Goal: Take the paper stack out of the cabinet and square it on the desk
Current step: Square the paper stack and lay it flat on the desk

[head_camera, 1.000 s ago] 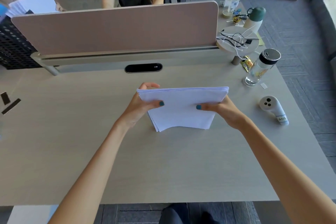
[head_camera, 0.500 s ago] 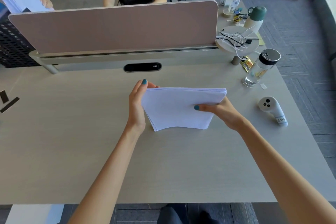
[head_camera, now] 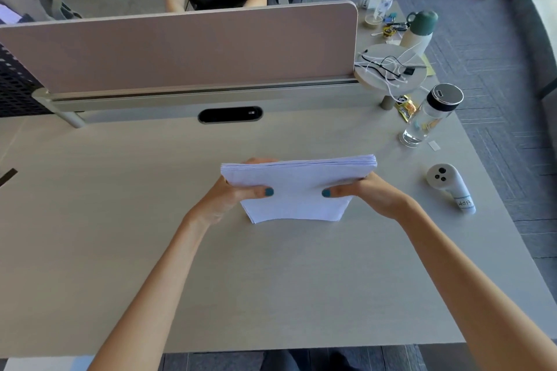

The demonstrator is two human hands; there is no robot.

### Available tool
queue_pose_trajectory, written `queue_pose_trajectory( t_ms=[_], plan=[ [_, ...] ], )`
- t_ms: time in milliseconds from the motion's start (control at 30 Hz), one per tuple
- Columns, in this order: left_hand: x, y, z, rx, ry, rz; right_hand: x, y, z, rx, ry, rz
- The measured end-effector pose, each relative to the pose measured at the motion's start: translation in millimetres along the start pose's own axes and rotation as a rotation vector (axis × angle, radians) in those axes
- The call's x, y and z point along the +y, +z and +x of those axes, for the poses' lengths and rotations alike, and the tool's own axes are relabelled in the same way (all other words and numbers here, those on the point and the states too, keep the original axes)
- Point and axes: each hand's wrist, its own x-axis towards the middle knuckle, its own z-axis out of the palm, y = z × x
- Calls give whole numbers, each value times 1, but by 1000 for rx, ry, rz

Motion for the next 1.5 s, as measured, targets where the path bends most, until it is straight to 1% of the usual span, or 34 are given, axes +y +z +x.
queue_pose_trajectory(
  t_ms=[67,200,300,367,467,533,600,667,767,1000,1067,1133,1233,1333,1400,1500],
  plan=[
    [2,-1,4,4,-24,-18,-4,-11,1,-38,37,-21],
    [-1,-4,11,-3,-47,-41,-9,-16,4,-25,60,-32],
    [-7,2,16,-7,-69,-77,-2,-8,11,54,31,-60],
    [-6,3,19,19,-55,-93,-2,-7,14,107,9,-70],
    [3,-4,29,74,-34,-135,-9,-9,22,100,-42,-47],
    [11,-12,40,71,-27,-137,-16,-12,29,81,-54,-8],
    [17,-17,53,69,-40,-147,-17,-18,40,98,-40,14],
    [17,-20,69,83,-78,-162,-13,-24,54,177,0,54],
    [0,-20,97,143,-186,-196,5,-31,76,298,100,138],
    [-54,-8,160,172,-424,-194,56,-47,113,427,295,179],
    [-64,-6,173,184,-466,-184,67,-51,124,462,324,147],
    [-71,-2,184,239,-477,-153,75,-55,135,508,339,63],
    [-87,1,198,373,-478,-42,82,-58,148,570,380,-190],
    [-104,3,206,459,-472,84,88,-58,155,564,422,-425],
    [-107,7,208,508,-472,156,92,-58,159,566,439,-513],
    [-110,7,212,540,-446,220,96,-57,164,577,435,-567]
  ],
)
